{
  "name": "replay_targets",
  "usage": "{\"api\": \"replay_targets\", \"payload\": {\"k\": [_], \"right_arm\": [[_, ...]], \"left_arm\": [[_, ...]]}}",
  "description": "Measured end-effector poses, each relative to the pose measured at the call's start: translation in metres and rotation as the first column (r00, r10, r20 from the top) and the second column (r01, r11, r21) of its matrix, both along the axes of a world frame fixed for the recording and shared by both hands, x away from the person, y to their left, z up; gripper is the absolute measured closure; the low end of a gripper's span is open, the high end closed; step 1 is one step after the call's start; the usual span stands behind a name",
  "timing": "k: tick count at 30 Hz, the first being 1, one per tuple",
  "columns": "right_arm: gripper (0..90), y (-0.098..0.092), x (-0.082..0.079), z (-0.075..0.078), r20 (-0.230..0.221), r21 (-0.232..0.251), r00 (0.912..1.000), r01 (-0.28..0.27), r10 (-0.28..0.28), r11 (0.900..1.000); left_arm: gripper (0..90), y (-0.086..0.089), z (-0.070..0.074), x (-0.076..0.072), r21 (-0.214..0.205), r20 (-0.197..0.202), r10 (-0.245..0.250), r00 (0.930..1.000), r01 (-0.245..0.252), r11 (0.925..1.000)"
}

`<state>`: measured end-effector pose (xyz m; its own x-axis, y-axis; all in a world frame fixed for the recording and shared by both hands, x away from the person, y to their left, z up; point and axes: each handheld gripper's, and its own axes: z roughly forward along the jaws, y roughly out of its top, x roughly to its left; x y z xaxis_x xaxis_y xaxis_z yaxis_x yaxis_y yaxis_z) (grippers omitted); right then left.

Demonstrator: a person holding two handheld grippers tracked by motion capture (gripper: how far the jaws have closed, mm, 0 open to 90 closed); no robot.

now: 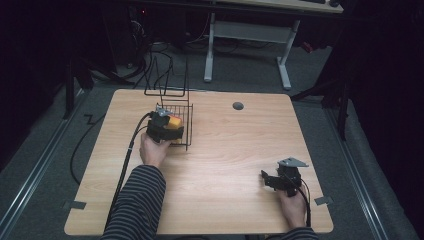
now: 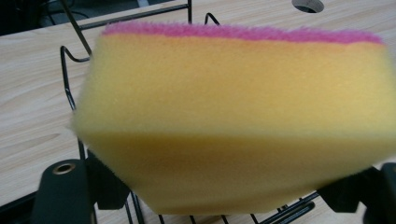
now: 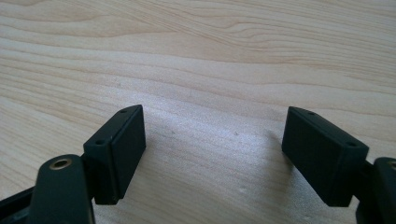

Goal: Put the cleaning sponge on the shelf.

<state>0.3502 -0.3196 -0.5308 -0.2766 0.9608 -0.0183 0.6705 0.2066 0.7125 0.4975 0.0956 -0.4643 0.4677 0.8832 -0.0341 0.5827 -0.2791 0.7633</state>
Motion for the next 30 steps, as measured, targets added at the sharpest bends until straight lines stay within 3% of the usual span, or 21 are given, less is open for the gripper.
{"api": "replay_targets", "payload": {"k": [20,30], "right_arm": [[21.9,0.0,0.0,0.0,0.0,0.0,1.0,0.0,0.0,1.0],[21.9,-0.0001,0.0,-0.0001,0.001,-0.001,1.0,0.0,0.0,1.0]], "left_arm": [[0.8,0.0008,-0.0012,0.0011,-0.035,-0.031,-0.003,0.9995,0.002,0.9994],[0.0,-0.0003,0.0063,-0.0071,-0.038,-0.017,-0.022,0.9996,0.022,0.999]]}}
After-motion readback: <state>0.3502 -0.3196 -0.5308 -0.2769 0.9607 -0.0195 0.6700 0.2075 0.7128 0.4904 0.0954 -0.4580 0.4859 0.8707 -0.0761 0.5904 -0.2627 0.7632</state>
